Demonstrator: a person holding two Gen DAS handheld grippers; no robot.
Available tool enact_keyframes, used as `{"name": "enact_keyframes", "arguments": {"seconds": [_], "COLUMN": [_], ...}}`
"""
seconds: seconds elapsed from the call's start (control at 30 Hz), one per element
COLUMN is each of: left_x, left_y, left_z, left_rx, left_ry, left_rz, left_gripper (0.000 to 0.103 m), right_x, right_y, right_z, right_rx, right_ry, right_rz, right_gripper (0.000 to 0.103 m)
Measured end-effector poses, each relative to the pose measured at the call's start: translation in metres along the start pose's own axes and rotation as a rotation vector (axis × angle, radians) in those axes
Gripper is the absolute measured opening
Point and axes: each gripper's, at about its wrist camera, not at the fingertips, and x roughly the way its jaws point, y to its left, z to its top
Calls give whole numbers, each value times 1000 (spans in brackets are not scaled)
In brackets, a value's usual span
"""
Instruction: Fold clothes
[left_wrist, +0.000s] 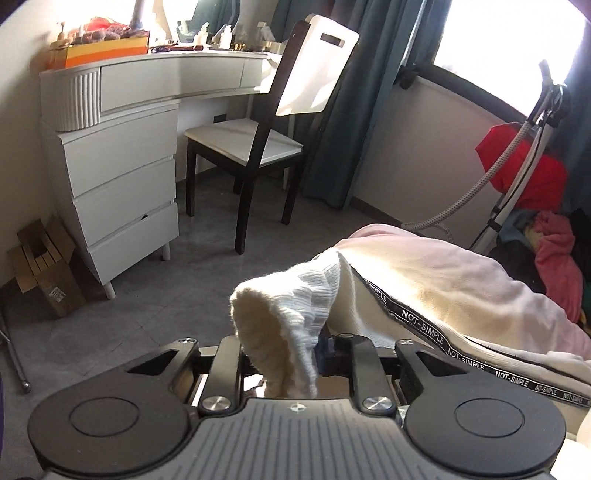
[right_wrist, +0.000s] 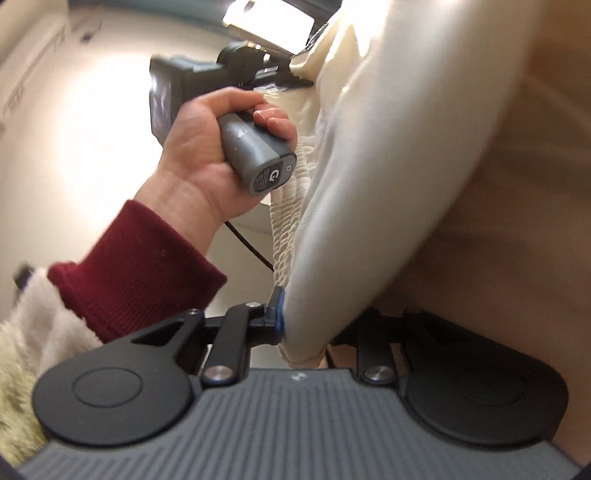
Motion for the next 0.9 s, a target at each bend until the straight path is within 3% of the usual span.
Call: {"name": "enact_keyframes", "arguments": {"seconds": [0.03,0.1,0.17,0.2,0.33,0.47,0.67,0.9], "left_x": [-9,-30,-57,-73,-140,-209,-303,-374], "left_y": [-1,-3,-6,-9,-31,-64,-117,-174], "left_z": [0,-1,-6,-10,-34,-71,-142,-223], "left_rx": [4,17,36,51,124,211,275,352], "left_ry": [-3,-15,-59,-97,-188,-246,-270,-316], "left_rz": [-2,4,25,20,-30,-96,-252,-372], "left_gripper": [48,64,80,89,91,92,93,93], "right_x": [-3,-9,-25,-35,-79,-142,-278,-380], "right_y": [6,17,32,40,67,86,68,50], "right_z": [0,0,-8,-12,-20,-36,-36,-31], "right_rx": [-28,-85,-163,-209,-322,-449,-595,-683], "right_ry": [7,21,8,-3,-44,-138,-308,-511], "right_rz": [-21,-63,-87,-103,-172,-250,-384,-537], "right_gripper": [36,61,79,81,81,80,80,80]}}
